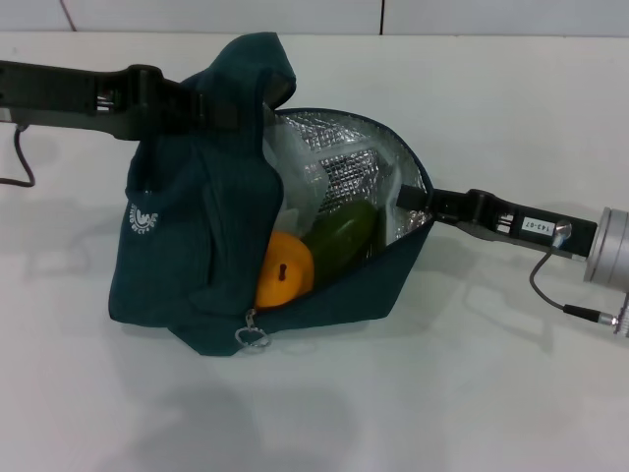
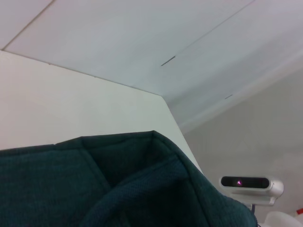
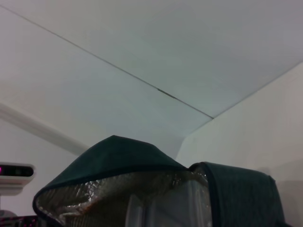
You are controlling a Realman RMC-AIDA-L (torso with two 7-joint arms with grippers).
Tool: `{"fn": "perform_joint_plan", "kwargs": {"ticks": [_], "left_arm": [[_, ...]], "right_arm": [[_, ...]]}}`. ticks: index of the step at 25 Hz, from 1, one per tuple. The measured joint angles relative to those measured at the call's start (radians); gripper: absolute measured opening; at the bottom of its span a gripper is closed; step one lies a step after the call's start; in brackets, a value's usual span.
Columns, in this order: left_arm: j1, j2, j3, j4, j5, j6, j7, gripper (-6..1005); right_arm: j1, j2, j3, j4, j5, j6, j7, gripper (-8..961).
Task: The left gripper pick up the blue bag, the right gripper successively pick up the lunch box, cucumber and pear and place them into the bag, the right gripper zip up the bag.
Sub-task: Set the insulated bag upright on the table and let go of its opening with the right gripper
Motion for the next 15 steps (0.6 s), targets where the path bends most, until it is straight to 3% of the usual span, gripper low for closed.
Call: {"fn": "perform_joint_plan", "kwargs": {"ticks": [1,6,12,15], "left_arm": [[0.0,0.0,0.0,0.0,0.0,0.0,0.0,49],[0.0,-0.001,0.0,0.002,0.0,0.0,0.0,49],[-0.007,-0.003,0.0,0.001,-0.001,0.03,-0.018,49],[-0.023,-0.002,0.0,-0.019,-0.021,0.054,-0.029,49]], "right_arm": [[0.0,0.0,0.0,-0.001,0.0,-0.002,-0.003,384],[-0.003,-0.002,0.007,-0.01,0.004,-0.028,-0.027,154],[-0.028,-0.016,0.103,-0.041,0.004,-0.154,-0.073,9],[-0.053,-0.031,0.149,-0.073,0.003,-0.208,-0.078,8]]}}
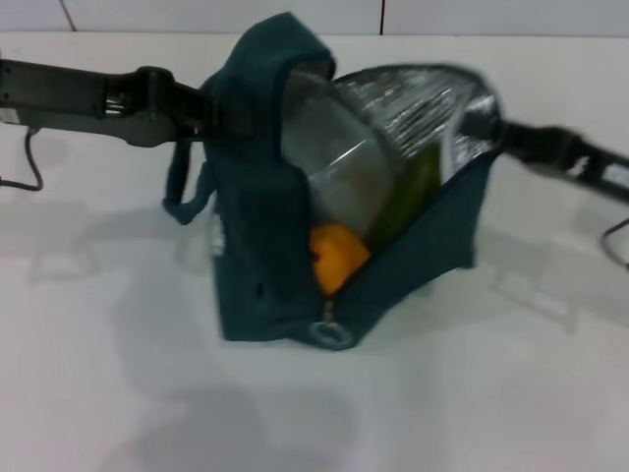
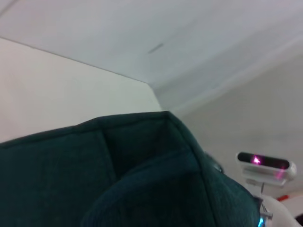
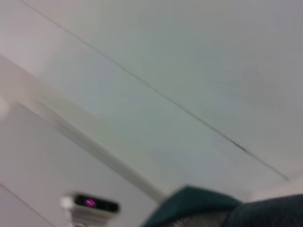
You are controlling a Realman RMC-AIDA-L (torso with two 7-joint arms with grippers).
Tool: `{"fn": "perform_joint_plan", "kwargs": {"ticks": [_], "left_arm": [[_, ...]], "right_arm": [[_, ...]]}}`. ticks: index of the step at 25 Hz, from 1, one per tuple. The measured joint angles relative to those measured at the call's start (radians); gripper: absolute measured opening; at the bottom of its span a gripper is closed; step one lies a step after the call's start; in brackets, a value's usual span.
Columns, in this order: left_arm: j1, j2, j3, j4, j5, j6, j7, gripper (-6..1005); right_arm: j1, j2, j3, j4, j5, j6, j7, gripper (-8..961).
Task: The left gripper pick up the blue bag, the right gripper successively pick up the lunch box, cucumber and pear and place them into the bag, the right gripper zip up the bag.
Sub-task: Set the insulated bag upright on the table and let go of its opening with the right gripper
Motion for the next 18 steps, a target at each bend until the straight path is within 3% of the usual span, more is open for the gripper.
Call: {"fn": "perform_joint_plan", "kwargs": {"ticks": [1,5,8,13,18], "left_arm": [[-0.005,0.001,0.0,-0.012,-0.01,0.005,-0.002,49],[-0.037,0.005,0.001,-0.095,-0.021,0.005,0.015,50],[-0.049,-0.01,0.002,-0.142,-0.001,-0.018,0.051,50],[-0.053,-0.04,0.005,-0.174,0.045,-0.083,0.1,50],[-0.046,-0.056,0.013,-0.175,0.056,-0.108,0.122,50]], "right_arm": [[-0.03,-0.019,0.051,-0.042,0.0,-0.061,0.004,8],[-0.058,-0.044,0.109,-0.081,-0.001,-0.125,0.018,9],[-0.06,-0.062,0.12,-0.086,-0.002,-0.137,0.031,16],[-0.051,-0.069,0.118,-0.08,-0.037,-0.125,0.033,48],[-0.038,-0.059,0.117,-0.077,-0.085,-0.102,0.033,81]]}}
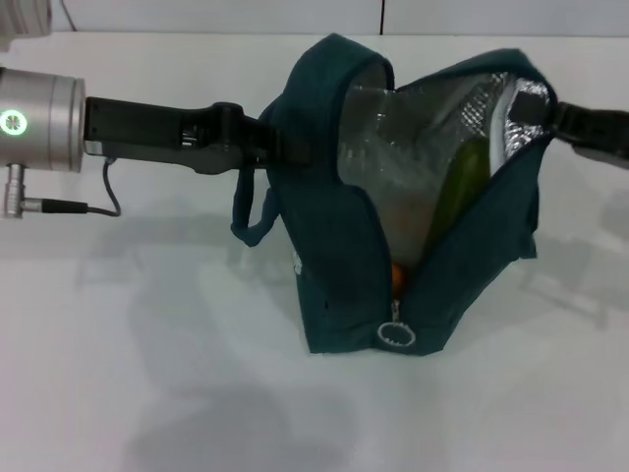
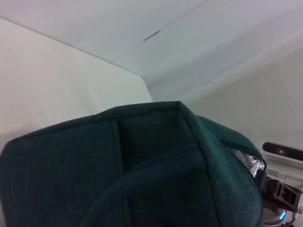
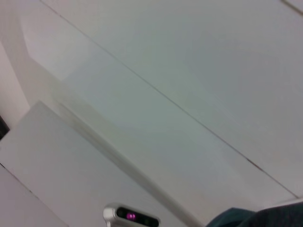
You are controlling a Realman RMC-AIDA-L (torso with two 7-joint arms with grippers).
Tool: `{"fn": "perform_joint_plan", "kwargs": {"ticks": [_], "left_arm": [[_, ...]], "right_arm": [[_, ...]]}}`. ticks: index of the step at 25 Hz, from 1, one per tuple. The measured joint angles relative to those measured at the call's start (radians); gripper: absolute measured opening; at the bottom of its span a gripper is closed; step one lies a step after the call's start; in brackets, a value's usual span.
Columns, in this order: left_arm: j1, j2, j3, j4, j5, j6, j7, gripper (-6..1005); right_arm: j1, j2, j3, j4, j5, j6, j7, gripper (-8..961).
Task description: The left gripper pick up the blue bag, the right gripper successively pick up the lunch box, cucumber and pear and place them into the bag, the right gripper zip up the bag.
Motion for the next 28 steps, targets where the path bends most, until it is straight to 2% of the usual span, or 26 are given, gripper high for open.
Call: {"fn": "perform_joint_plan", "kwargs": {"ticks": [14,22,23,27,28], "left_arm": [[0.012,-0.012,0.015,-0.002,0.002,-0.013,0.03,50],[0.02,-0.016,0.015,-0.002,0.002,-0.023,0.038,53],[0.021,-0.017,0.015,-0.002,0.002,-0.024,0.038,53],[0.027,-0.019,0.015,-0.002,0.002,-0.038,0.041,54],[0.029,-0.02,0.015,-0.002,0.002,-0.041,0.042,55]], "right_arm": [[-0.026,0.005,0.042,-0.001,-0.013,-0.047,-0.002,172],[-0.044,-0.003,0.047,-0.013,-0.012,-0.125,-0.025,371],[-0.062,-0.003,0.063,-0.015,-0.013,-0.173,-0.075,396],[-0.117,0.001,0.091,-0.016,-0.019,-0.249,-0.193,631],[-0.137,0.001,0.096,-0.017,-0.019,-0.261,-0.222,641]]}}
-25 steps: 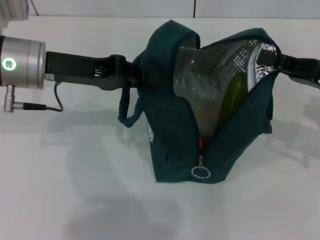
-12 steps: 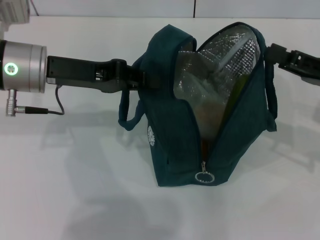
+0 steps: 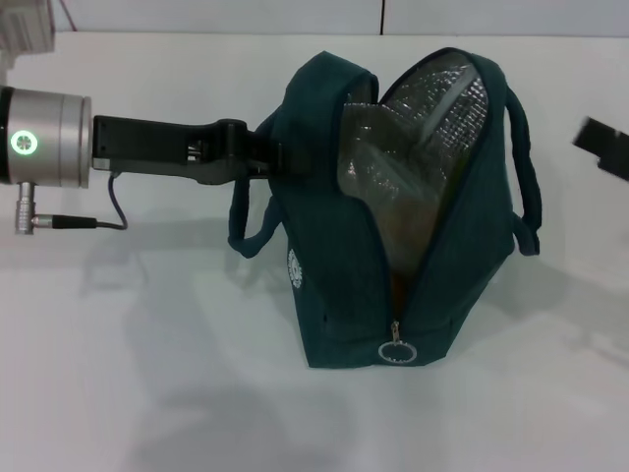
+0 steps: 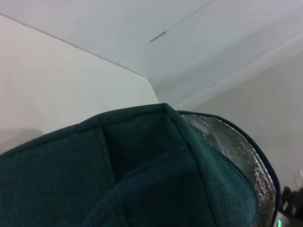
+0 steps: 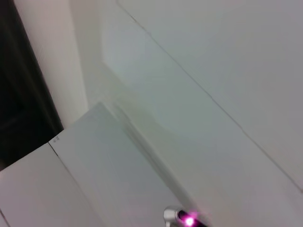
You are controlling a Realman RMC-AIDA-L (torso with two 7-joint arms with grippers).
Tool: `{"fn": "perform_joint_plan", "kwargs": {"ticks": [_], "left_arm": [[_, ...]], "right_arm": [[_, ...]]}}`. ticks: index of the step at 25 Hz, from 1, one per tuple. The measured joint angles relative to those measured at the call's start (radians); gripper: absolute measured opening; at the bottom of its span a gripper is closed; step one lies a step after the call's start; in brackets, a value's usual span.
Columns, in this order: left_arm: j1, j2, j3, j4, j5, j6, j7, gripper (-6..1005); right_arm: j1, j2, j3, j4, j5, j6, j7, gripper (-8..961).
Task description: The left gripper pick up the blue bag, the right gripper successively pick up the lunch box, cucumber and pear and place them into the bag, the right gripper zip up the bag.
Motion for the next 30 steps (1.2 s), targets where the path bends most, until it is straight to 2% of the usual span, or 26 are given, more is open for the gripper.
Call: {"fn": "perform_joint_plan", "kwargs": {"ticks": [4,8,13,22,30], "left_arm": [[0.002,0.0,0.001,0.0,0.0,-0.003,0.0,56],[0.003,-0.001,0.001,0.0,0.0,-0.005,0.002,57],[0.009,-0.002,0.001,0.0,0.0,-0.018,0.005,59],[0.011,-0.008,0.009,0.0,0.001,-0.021,0.006,62],[0.006,-0.009,0.009,0.0,0.002,-0.027,0.007,65]], "right_arm": [[-0.047,-0.001,-0.006,0.003,-0.04,-0.045,-0.067,680],[-0.054,0.029,-0.008,0.008,-0.214,-0.095,-0.189,690],[-0.057,0.069,-0.007,0.022,-0.398,-0.064,-0.365,691],[-0.017,0.087,-0.024,0.158,-0.423,0.161,-0.516,691],[0.045,0.097,-0.053,0.181,-0.419,0.247,-0.538,690]]}}
